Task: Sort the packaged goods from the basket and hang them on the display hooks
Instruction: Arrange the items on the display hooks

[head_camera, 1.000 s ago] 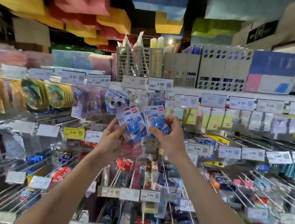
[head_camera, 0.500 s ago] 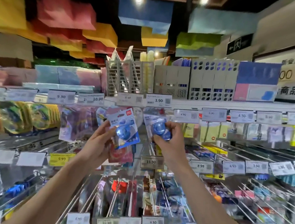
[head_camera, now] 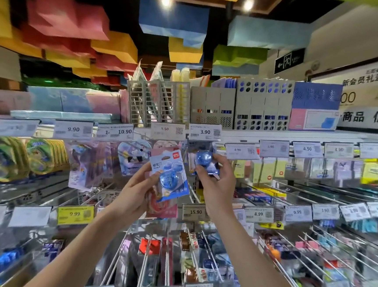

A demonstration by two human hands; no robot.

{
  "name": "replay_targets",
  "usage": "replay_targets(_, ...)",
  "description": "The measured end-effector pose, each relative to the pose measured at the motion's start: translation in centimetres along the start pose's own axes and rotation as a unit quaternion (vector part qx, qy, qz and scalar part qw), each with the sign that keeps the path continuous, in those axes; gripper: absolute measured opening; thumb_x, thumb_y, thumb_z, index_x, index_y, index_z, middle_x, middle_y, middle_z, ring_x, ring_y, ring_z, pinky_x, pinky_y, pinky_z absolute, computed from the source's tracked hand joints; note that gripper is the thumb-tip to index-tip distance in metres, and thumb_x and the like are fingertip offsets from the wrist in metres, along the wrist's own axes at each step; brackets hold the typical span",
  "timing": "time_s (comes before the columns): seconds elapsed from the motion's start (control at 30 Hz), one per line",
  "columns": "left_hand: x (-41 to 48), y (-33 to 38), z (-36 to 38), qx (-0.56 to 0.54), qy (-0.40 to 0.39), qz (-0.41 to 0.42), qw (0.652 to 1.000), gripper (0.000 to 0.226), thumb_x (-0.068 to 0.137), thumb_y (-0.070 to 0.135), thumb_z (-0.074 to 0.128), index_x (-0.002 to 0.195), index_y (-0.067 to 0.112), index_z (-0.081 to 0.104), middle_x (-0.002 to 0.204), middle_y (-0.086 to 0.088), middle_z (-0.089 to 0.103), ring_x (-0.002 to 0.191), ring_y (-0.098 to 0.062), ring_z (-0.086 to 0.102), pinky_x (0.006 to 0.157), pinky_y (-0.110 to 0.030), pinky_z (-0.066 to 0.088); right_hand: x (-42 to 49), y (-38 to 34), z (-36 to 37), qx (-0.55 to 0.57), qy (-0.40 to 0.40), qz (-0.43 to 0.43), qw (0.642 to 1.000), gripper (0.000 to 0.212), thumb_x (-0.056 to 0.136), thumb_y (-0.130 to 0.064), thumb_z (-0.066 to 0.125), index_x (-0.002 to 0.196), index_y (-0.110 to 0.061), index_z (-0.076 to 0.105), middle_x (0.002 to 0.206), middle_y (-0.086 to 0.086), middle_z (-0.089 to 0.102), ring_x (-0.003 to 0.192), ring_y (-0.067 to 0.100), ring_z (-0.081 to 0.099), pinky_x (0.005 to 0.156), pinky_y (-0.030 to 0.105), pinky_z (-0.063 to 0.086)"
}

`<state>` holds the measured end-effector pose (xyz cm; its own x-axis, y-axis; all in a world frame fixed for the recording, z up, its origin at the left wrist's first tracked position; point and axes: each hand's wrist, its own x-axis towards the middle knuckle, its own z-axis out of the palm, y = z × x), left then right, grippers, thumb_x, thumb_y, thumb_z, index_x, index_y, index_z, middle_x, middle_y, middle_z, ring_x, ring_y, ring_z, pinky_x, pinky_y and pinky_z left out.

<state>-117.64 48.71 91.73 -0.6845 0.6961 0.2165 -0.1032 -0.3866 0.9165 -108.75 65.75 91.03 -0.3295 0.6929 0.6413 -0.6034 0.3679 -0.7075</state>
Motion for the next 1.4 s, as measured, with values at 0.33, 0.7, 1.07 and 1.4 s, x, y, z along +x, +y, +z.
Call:
replay_targets(0.33,0.4,-0.7,0.1,-0.006,-0.014,0.005,1.0,0.033,0.107,0.007,0.044,0.1,0.033,0.063,0.084,0.007,0.079,0.069,-0.017,0.074,0.056,-0.031,0.062,1.9,1.6,0.9,-0.11,0.005,0.042,0.993,0.034,0.092,-0.02,0.075,0.121,-0.03,0.061,0.111,-0.029,0.058,0.098,-0.014,0.055,0.086,0.016,0.046)
replay_targets(0.7,0.3,-0.9,-0.5,0.092,-0.012,0.059,0.994,0.042,0.101,0.027,0.061,0.142,0.029,0.054,0.134,-0.008,0.069,0.121,-0.036,0.062,0.105,-0.056,0.046,-2.2,0.0,0.7,-0.162,-0.151,0.076,0.972,0.04,0.091,-0.062,0.064,0.094,-0.022,0.064,0.083,-0.007,0.067,0.07,0.005,0.062,0.065,0.023,0.05)
replay_targets(1.07,-0.1,-0.5,1.4,0.074,-0.051,0.084,0.992,0.036,0.097,0.029,0.059,0.128,0.011,0.058,0.091,-0.015,0.073,0.066,-0.021,0.071,0.058,-0.035,0.061,-1.7,-2.9,-1.1,0.056,-0.219,0.119,0.967,0.016,0.098,-0.026,0.066,0.11,-0.016,0.061,0.081,-0.002,0.069,0.054,0.012,0.06,0.05,0.022,0.048)
replay_targets(1.4,0.6,-1.4,1.2,0.09,0.018,0.081,0.993,0.039,0.086,0.033,0.068,0.12,0.016,0.063,0.081,-0.007,0.075,0.066,-0.02,0.072,0.067,-0.041,0.063,1.0,-1.5,-1.1,0.027,-0.165,0.105,0.98,0.018,0.104,-0.023,0.06,0.118,-0.014,0.057,0.088,0.008,0.059,0.06,0.018,0.053,0.056,0.027,0.046)
